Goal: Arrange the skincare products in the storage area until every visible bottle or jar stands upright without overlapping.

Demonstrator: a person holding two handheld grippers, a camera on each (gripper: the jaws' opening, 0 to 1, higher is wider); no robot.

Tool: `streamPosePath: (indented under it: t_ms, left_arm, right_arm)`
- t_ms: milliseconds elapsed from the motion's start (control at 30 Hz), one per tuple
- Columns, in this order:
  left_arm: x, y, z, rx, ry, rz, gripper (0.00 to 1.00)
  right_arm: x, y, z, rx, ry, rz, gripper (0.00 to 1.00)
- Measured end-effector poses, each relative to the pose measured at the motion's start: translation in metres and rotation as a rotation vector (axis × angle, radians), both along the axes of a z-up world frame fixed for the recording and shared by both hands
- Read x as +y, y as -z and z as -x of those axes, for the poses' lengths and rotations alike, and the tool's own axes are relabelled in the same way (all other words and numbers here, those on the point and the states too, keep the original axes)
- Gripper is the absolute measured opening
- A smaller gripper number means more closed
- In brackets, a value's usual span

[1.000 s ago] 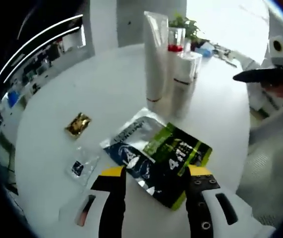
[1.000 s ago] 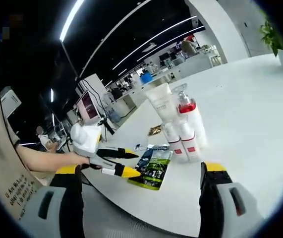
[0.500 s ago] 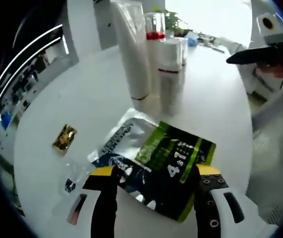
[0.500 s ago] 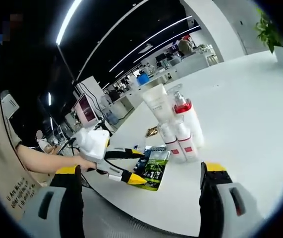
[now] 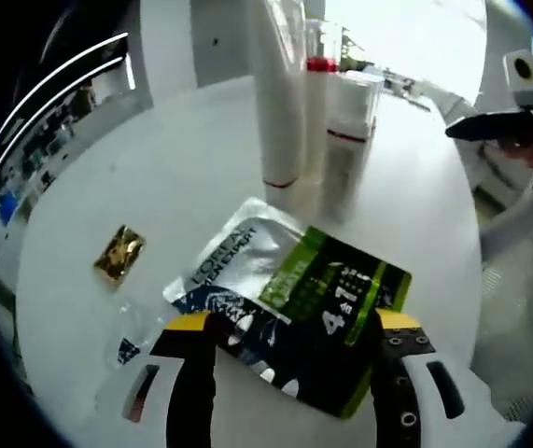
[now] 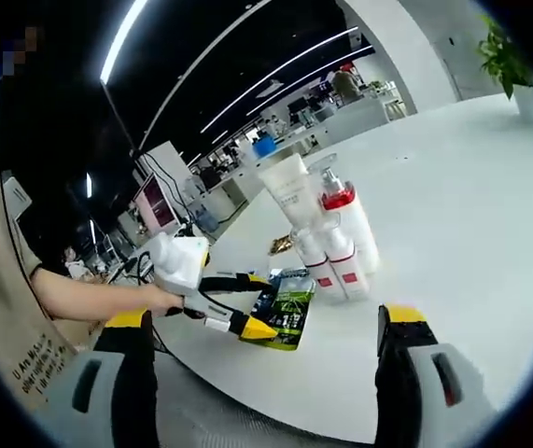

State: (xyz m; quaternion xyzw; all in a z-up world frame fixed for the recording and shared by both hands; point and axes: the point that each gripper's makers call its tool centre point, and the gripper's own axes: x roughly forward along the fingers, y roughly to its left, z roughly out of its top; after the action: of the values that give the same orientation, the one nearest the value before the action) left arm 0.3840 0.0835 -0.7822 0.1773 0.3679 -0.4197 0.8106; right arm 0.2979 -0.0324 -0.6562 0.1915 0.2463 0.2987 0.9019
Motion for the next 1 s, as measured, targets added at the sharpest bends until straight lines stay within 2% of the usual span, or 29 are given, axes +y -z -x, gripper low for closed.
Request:
streamPosePath:
  t_ms: [400,1000]
  left_arm:
    - [0.007,0.001,-0.019,-0.007,-0.017,0.011,0.65]
    - [0.006,0.0,-0.014,-0.006,-0.02,0.008,0.63]
  right_arm:
    - [-0.001,0.002,-0.001,0.001,0.008,0.012,1.0]
    - [-0.002,0.001,-0.001,-0.002,0.015,0.012,1.0]
